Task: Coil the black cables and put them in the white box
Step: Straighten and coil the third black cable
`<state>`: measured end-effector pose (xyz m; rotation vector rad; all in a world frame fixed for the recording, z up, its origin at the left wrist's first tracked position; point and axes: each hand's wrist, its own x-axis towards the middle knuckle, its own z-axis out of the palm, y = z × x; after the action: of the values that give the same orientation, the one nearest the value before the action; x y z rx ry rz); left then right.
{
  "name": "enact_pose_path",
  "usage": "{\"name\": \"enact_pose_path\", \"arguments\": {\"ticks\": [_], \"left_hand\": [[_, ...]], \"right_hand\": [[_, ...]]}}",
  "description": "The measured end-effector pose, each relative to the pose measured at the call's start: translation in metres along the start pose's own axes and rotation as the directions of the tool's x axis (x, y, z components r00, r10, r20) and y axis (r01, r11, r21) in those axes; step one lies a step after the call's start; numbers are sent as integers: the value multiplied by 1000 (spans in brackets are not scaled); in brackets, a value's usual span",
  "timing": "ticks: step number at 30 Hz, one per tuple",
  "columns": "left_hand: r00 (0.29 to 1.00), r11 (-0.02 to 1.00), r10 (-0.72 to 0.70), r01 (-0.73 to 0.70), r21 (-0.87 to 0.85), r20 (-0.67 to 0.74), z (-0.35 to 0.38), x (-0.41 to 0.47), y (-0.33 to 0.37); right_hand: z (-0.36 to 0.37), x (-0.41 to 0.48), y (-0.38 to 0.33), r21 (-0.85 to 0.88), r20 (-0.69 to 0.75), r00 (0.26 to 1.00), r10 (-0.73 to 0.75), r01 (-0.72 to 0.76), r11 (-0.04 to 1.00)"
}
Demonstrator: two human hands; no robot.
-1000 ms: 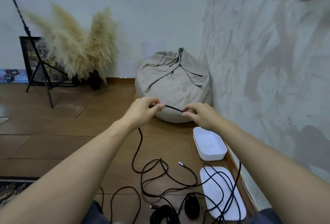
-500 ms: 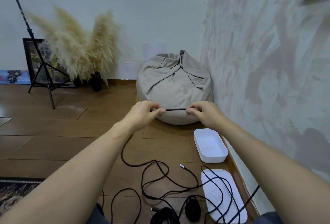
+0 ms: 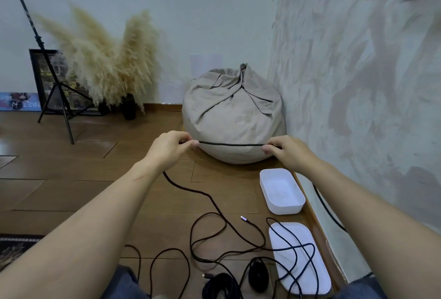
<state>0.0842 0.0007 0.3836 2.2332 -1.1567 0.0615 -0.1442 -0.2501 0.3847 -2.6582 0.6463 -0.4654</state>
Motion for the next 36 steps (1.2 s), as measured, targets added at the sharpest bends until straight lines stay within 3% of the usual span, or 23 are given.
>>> {"name": "enact_pose_path", "arguments": {"ticks": [3, 10, 15, 19, 22, 28, 33, 36], "left_hand": [[999, 999, 24, -23, -38, 34, 5, 0, 8], [991, 990, 134, -134, -48, 12, 22, -3, 49], [984, 980, 159, -148, -136, 78, 24, -5, 54], [998, 979, 17, -4, -204, 63, 10, -3, 33], [999, 984, 9, 1, -179, 53, 6, -1, 30], [984, 987, 139, -129, -98, 112, 19, -1, 54], [996, 995, 39, -32, -92, 77, 4, 1, 30], [999, 995, 20, -16, -100, 36, 4, 2, 30]], "right_hand": [[2, 0, -4, -9, 70, 998, 4, -3, 1000], [19, 2, -56, 56, 233, 960, -154, 145, 988], [17, 5, -51, 226, 117, 986, -123, 94, 970], [2, 7, -22, 95, -54, 998, 25, -20, 995], [3, 5, -4, 57, -3, 998, 65, -64, 996], [10, 8, -45, 154, 34, 990, -137, 130, 979], [-4, 7, -18, -12, -108, 994, 5, -6, 1000], [4, 3, -12, -8, -38, 999, -32, 32, 999]]}}
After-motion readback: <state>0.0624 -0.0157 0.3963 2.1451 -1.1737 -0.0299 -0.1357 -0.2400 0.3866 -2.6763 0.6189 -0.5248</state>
